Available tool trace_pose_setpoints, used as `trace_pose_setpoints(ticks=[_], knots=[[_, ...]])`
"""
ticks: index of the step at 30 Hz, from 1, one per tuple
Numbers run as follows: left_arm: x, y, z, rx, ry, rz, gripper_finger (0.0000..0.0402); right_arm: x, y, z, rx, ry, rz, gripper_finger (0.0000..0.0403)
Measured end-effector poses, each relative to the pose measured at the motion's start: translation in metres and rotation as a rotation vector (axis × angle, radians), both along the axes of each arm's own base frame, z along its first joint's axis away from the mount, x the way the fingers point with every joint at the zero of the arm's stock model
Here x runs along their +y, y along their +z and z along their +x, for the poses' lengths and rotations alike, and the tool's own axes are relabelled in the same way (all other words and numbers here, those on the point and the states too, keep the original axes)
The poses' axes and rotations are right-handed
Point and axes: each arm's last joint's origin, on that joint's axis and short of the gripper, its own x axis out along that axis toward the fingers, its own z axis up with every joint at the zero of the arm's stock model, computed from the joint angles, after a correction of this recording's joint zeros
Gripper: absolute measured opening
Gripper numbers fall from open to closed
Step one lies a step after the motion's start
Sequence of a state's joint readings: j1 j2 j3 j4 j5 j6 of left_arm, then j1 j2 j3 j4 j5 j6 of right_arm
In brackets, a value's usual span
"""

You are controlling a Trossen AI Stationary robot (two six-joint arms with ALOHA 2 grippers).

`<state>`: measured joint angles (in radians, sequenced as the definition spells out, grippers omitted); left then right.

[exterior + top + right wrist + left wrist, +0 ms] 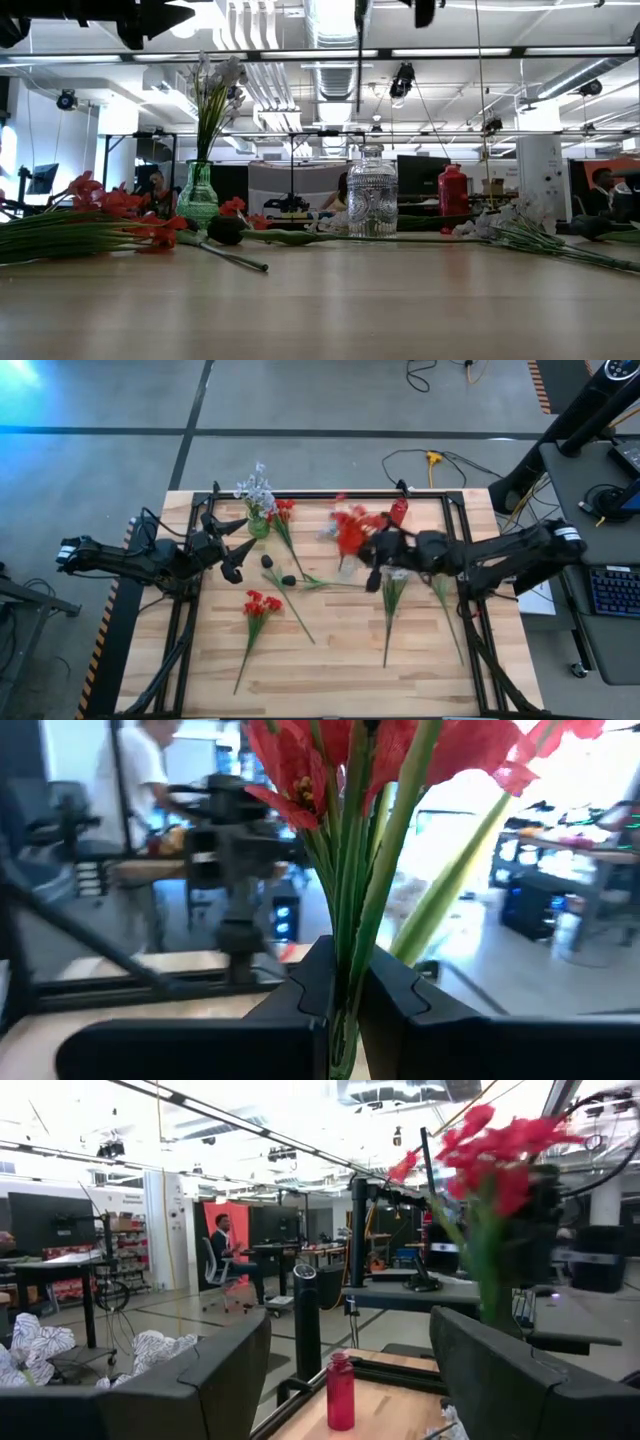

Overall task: Sort flowers into vase by color
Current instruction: Put the right red flower into the transparent vase

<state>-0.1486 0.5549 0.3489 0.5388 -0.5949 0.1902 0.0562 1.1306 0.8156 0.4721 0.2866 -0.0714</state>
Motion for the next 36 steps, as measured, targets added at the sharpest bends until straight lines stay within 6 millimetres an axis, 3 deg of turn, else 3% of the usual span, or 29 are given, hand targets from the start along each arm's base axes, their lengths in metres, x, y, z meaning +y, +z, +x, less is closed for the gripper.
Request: trace_pose_setpoints(ticks=[8, 36], knots=[[0.0, 0.0, 0.0, 0.0, 0.0, 0.0, 0.0256, -0.018, -0.021, -0.017, 0.005, -0.135, 0.023, 0.0022], [0.0, -0.001, 0.0, 0.01, 0.002, 0.007, 0.0256, -0.02, -0.053, 0.008, 0.105, -0.143, 0.031, 0.0022]])
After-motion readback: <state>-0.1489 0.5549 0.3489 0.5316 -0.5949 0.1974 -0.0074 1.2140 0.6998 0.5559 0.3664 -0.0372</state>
